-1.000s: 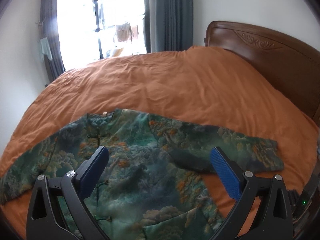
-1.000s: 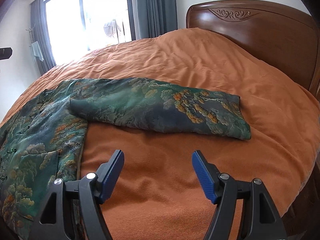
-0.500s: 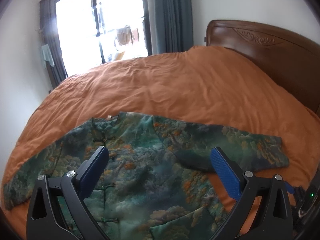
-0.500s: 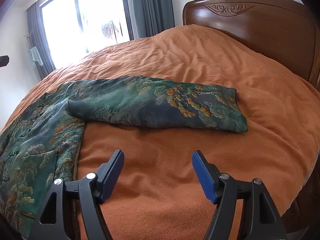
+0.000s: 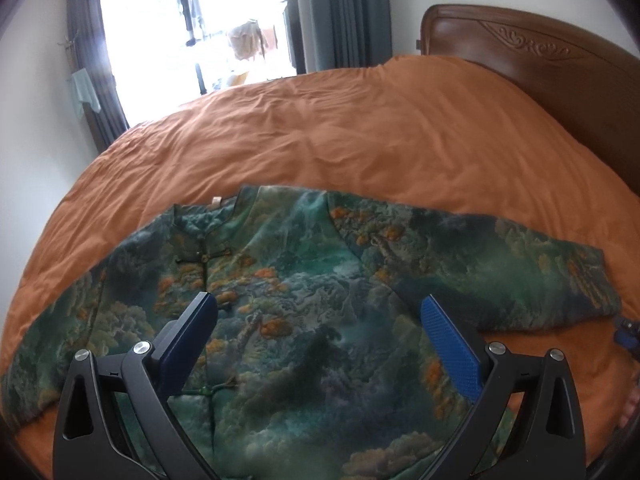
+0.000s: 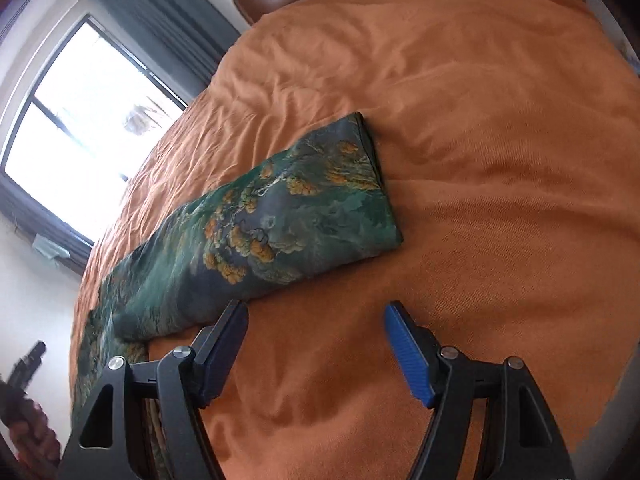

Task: Fold large clothes

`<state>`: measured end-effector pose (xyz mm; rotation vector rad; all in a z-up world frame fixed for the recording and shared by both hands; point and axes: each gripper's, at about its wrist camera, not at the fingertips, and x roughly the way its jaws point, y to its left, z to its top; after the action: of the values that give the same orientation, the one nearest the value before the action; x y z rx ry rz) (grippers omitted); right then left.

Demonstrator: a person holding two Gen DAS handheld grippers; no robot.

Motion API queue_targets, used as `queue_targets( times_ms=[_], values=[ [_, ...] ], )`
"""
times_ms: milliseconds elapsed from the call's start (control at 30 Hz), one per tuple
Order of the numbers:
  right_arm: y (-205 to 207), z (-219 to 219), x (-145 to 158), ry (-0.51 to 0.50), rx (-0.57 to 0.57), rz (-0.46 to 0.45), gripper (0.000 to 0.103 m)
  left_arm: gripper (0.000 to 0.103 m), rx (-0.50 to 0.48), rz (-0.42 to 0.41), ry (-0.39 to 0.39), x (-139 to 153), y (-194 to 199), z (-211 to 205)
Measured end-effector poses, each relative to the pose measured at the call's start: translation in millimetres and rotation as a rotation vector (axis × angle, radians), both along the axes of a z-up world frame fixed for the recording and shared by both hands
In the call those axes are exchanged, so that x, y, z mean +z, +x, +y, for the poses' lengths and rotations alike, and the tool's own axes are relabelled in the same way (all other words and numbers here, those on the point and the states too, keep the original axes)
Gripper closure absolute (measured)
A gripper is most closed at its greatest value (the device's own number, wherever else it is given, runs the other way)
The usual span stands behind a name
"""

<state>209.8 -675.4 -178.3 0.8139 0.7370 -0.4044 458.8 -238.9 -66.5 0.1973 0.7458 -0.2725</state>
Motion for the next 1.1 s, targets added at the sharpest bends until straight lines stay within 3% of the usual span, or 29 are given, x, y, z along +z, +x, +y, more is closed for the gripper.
queue_targets(
  times_ms=[233, 333, 367, 433, 467, 533, 733, 867, 1000, 1100],
  values=[
    [40, -17, -19, 0.145, -0.085, -0.061, 0.029, 0.002, -0.019, 0.061, -0.012, -50, 44, -39],
    [56, -16, -25, 0.160, -0.125, -0.067, 0.030, 0.002, -0.023, 0.061, 0.030, -80, 58, -60],
    [60, -16, -26, 0.156, -0.138, -0.069, 0.034, 0.002, -0.026, 0.071, 0.064, -93, 63, -68],
    [67, -16, -27, 0.136, -0.155, -0.067, 0.063, 0.002, -0.034, 0.105, 0.109, -114, 70, -78],
    [72, -15, -25, 0.107, -0.153, -0.050, 0.083, 0.001, -0.032, 0.113, 0.111, -120, 72, -79],
    [81, -10, -13, 0.029, -0.135, -0.037, 0.090, 0.000, -0.027, 0.134, 0.088, -124, 76, -75],
    [104, 56, 96, -0.284, 0.043, -0.196, 0.092, 0.002, 0.003, 0.139, -0.003, -95, 70, -36],
    [137, 119, 160, -0.399, 0.220, -0.292, 0.092, 0.002, 0.028, 0.106, -0.081, -59, 54, 17],
    [183, 194, 192, -0.442, 0.396, -0.340, 0.092, 0.002, 0.064, 0.043, -0.107, -24, 36, 76],
    [216, 255, 196, -0.467, 0.520, -0.346, 0.093, 0.002, 0.110, 0.007, -0.124, -8, 25, 125]
  ],
)
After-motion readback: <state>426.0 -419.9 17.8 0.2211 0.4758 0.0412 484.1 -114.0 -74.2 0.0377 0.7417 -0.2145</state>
